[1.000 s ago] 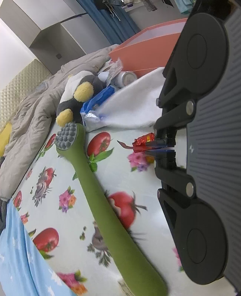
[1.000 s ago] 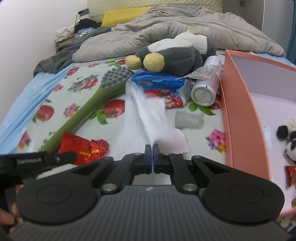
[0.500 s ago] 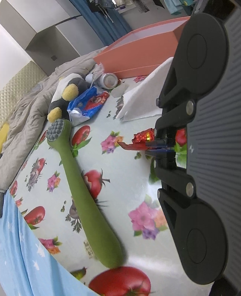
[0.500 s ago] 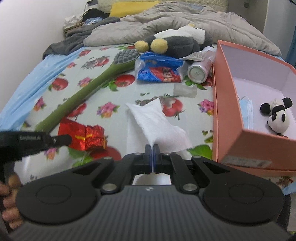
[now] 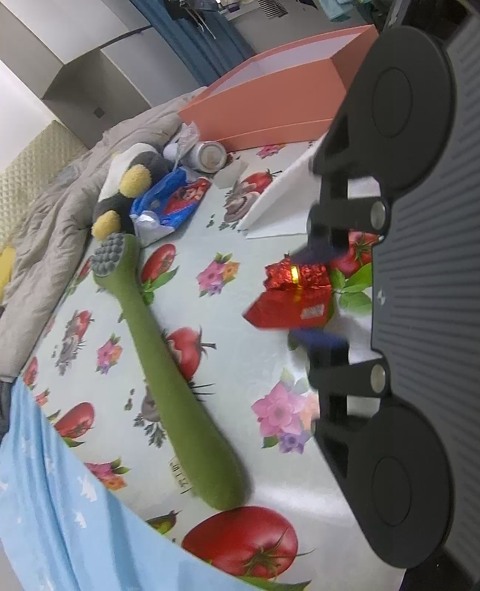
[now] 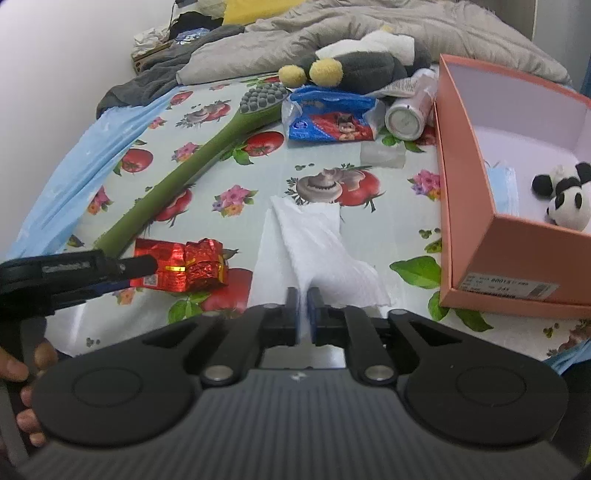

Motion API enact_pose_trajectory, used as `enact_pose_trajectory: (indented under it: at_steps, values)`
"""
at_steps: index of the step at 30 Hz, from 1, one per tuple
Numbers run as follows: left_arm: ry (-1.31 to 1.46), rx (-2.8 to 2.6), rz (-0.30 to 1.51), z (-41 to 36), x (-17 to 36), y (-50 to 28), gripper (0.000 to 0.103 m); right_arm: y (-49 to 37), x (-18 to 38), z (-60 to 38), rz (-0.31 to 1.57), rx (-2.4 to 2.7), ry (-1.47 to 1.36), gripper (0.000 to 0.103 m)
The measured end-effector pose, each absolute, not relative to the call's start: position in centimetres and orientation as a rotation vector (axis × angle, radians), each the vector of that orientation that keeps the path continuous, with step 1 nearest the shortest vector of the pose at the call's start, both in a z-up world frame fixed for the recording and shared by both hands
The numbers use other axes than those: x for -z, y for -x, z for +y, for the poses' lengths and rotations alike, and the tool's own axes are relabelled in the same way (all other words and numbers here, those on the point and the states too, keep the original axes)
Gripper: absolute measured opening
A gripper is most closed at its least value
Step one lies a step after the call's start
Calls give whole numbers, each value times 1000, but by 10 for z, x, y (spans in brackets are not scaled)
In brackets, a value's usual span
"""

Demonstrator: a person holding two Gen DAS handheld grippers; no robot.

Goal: Organize soft objects
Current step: 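Lift the tissue with the right tool while the left tool grasps the red foil packets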

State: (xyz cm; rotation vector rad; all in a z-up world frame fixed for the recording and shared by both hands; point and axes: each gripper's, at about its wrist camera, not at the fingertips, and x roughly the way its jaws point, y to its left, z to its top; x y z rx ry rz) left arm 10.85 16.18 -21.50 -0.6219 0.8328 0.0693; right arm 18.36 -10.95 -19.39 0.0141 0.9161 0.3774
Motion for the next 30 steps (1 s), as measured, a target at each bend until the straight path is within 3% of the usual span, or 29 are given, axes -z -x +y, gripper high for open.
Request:
enact_pose_trajectory:
  at_steps: [1, 3, 7, 20, 30]
  values:
    - [616, -70, 829, 161, 213, -108, 47, -185, 194, -111, 913, -377, -21, 43]
    - [601, -78, 824, 161, 210, -108, 52, -185, 192, -112, 895, -374, -28, 54]
    - [594, -73, 782, 163, 203, -107, 79, -190, 192, -112, 884, -375, -28, 54]
    - [484, 41, 675, 140, 179, -119, 79, -221, 221, -93, 898, -387, -3, 55]
    - [437, -33, 847, 135, 235, -151, 79, -234, 245, -84, 931, -397, 49, 54]
